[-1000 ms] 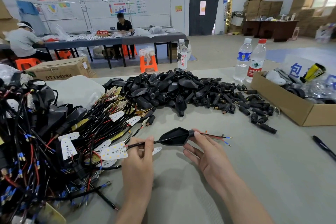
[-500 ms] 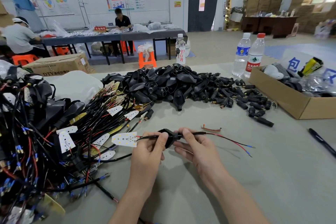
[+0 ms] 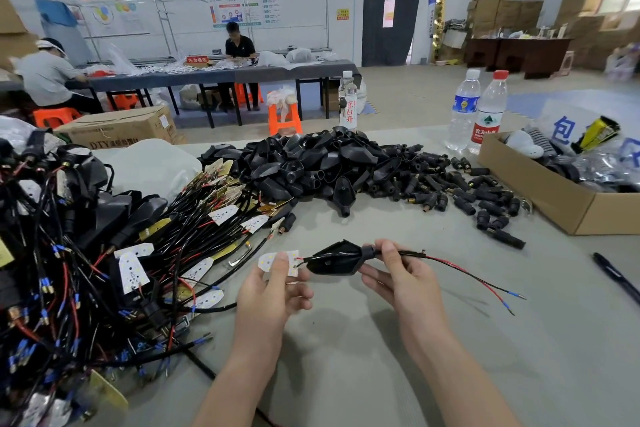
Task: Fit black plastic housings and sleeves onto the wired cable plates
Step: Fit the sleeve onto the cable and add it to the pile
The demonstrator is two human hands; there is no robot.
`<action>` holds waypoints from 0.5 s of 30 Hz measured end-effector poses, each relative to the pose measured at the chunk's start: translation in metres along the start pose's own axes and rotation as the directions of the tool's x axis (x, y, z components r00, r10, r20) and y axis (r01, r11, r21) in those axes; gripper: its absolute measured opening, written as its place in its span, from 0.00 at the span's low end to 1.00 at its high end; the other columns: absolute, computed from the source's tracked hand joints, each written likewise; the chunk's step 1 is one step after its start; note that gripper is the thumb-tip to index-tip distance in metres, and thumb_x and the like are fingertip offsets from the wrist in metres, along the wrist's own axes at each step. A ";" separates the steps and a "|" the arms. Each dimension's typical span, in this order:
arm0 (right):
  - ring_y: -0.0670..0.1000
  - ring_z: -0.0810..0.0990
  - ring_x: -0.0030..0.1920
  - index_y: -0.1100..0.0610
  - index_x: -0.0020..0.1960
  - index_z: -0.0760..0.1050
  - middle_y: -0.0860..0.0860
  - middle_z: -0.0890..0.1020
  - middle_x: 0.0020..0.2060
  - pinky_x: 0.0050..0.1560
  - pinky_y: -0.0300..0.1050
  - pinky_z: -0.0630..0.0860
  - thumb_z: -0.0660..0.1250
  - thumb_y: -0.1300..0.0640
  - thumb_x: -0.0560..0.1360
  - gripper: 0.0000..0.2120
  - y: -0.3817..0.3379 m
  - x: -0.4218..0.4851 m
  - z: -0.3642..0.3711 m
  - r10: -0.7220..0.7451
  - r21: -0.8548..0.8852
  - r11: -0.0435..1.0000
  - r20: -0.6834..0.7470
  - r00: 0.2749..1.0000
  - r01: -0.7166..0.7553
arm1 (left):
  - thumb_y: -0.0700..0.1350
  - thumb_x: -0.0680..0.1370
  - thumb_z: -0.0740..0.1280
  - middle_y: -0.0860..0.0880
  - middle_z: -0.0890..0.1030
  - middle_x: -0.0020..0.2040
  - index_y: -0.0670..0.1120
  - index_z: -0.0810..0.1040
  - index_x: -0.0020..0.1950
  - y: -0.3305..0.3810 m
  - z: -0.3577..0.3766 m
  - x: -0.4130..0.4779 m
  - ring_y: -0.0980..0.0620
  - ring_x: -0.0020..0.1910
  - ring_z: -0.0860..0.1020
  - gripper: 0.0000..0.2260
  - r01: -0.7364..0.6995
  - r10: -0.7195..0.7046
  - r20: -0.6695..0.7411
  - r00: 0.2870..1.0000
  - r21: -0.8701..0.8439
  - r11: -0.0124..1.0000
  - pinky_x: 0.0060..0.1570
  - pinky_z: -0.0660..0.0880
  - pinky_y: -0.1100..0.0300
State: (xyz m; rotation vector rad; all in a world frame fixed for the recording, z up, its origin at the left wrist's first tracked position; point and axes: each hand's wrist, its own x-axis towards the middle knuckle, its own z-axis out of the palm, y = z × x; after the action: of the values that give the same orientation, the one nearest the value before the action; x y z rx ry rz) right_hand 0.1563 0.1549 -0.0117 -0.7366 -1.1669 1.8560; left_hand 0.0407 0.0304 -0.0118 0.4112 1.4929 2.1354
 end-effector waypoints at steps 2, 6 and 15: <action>0.54 0.87 0.46 0.58 0.53 0.80 0.51 0.87 0.49 0.41 0.39 0.82 0.63 0.54 0.81 0.09 0.001 0.001 0.001 0.009 0.027 1.000 -0.004 1.000 -0.009 | 0.44 0.84 0.61 0.41 0.83 0.38 0.41 0.75 0.51 -0.002 -0.002 0.000 0.49 0.29 0.79 0.08 -0.034 0.034 -0.004 0.999 0.062 0.997 0.27 0.76 0.60; 0.54 0.87 0.47 0.55 0.57 0.79 0.51 0.87 0.49 0.41 0.39 0.81 0.67 0.54 0.79 0.08 0.005 -0.001 0.005 0.042 0.083 0.995 0.058 0.997 -0.047 | 0.44 0.83 0.63 0.39 0.84 0.40 0.39 0.76 0.53 -0.003 -0.001 -0.001 0.47 0.31 0.81 0.08 -0.041 0.038 0.026 0.999 0.105 0.994 0.29 0.77 0.59; 0.52 0.87 0.45 0.55 0.56 0.78 0.52 0.87 0.48 0.40 0.40 0.81 0.65 0.59 0.80 0.07 0.013 -0.001 0.010 0.061 0.063 0.996 0.136 0.989 -0.070 | 0.48 0.83 0.62 0.39 0.85 0.41 0.40 0.78 0.52 -0.004 -0.003 -0.005 0.45 0.33 0.83 0.11 -0.021 0.012 0.048 0.999 0.201 0.979 0.30 0.79 0.58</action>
State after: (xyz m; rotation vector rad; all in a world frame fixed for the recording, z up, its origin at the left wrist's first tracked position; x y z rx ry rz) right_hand 0.1450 0.1464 -0.0198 -0.6271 -1.1699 2.0164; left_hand 0.0447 0.0264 -0.0160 0.5429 1.6908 1.9792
